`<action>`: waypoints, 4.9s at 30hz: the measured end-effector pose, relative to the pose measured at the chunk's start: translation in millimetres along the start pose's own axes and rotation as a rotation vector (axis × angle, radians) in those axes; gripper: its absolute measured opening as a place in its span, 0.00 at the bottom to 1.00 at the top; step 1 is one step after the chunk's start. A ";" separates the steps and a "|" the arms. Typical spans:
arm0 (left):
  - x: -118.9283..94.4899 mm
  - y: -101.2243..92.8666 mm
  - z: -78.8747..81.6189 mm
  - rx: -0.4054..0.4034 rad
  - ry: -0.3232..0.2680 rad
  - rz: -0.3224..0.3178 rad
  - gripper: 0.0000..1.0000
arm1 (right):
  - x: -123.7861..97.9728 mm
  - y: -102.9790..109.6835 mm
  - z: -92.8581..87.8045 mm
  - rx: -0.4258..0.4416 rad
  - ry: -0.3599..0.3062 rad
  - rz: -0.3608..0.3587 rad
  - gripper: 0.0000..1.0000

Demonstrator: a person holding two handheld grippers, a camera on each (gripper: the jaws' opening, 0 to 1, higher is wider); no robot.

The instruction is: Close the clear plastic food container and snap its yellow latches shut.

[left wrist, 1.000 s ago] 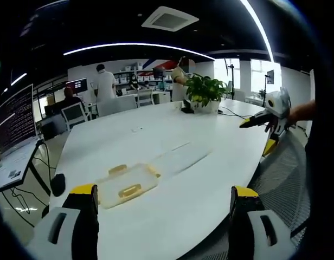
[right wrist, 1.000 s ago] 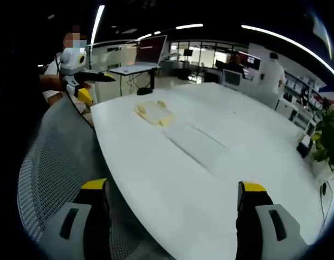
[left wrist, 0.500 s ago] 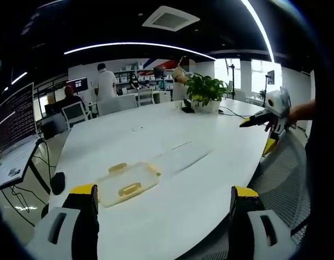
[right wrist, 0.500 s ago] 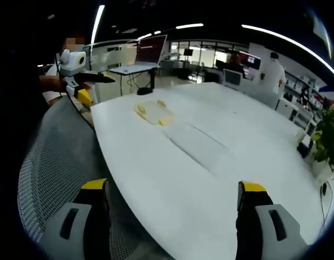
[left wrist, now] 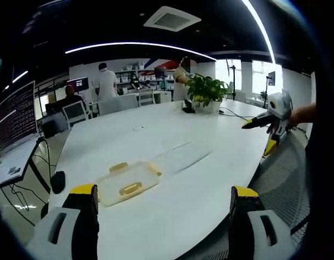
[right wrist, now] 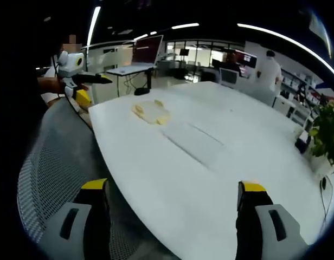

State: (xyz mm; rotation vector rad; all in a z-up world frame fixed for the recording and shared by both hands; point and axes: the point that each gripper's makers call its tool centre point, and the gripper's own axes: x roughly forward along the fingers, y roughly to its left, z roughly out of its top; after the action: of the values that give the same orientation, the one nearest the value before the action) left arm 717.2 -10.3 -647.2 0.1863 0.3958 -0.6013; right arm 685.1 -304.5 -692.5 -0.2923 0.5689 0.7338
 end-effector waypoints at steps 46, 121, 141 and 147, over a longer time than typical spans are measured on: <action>-2.1 26.2 18.3 -0.010 0.000 -0.051 0.98 | 10.3 -13.0 31.9 -0.100 0.021 0.087 0.91; 72.7 113.7 -8.5 0.252 0.216 -0.265 0.95 | 153.0 -12.9 134.5 -0.458 0.079 0.406 0.93; 95.7 137.2 -40.6 0.427 0.371 -0.372 0.73 | 201.7 -4.4 145.5 -0.502 0.122 0.441 0.81; 102.3 146.7 -50.3 0.484 0.419 -0.403 0.66 | 215.7 -0.9 142.2 -0.516 0.152 0.454 0.77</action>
State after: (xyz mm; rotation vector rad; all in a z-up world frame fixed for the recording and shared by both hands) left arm 864.3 70.5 -727.0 0.7152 0.6968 -1.0574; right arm 870.2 -124.5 -702.7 -0.7156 0.5900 1.3082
